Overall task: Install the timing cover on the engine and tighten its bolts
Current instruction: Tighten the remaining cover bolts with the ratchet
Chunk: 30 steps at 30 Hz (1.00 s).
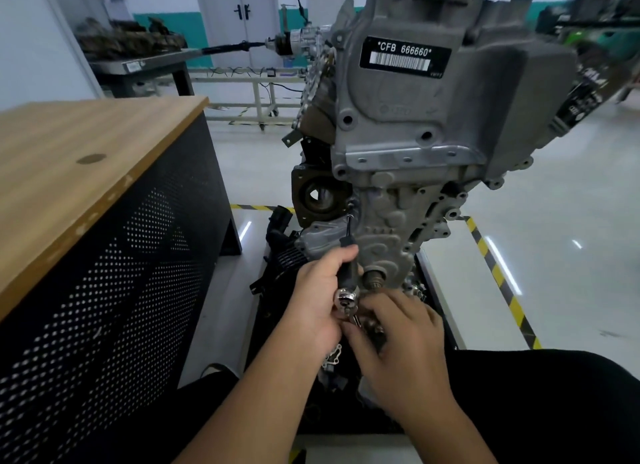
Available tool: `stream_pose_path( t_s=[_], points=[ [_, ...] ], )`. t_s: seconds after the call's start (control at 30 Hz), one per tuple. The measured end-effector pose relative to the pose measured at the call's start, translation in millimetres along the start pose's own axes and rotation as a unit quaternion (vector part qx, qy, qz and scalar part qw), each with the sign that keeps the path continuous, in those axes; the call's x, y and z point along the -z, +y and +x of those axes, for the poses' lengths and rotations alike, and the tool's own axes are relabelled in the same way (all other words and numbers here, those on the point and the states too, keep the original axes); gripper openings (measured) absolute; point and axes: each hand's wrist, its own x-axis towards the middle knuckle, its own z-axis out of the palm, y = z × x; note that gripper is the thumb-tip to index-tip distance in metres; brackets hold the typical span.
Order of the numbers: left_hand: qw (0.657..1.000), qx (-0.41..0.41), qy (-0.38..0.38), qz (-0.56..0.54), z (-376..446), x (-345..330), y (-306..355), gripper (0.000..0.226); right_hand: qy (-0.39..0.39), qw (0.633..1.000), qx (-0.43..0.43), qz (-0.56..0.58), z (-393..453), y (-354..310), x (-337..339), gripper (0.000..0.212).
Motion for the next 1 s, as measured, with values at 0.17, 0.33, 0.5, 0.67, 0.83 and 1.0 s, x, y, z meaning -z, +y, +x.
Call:
stream_pose_path(
  t_s=[0.17,0.33,0.5,0.67,0.83,1.0],
  points=[
    [0.999,-0.019,0.004,0.05,3.6,-3.4,-11.8,0.016,0.157,0.987,-0.029,-0.038,-3.9,25.1,13.5,0.011],
    [0.998,0.018,-0.05,0.027,7.8,-6.0,-18.2,0.022,0.261,0.964,-0.037,-0.03,3.8,33.1,14.7,0.007],
    [0.983,0.08,-0.158,-0.052,15.4,-1.8,-18.3,0.02,0.209,0.942,-0.23,0.127,-7.4,18.0,-12.2,0.037],
    [0.984,0.012,-0.161,0.08,22.9,5.9,-10.8,0.036,0.17,0.944,-0.194,0.206,-13.3,12.2,-33.5,0.05],
    [0.985,-0.043,-0.075,0.149,26.2,7.9,-8.7,0.028,0.188,0.971,-0.14,0.055,-8.1,17.5,-22.4,0.028],
    [0.986,-0.056,-0.01,0.153,23.4,2.1,-13.5,0.018,0.31,0.937,-0.157,-0.029,1.8,27.2,3.8,0.014]
  ],
)
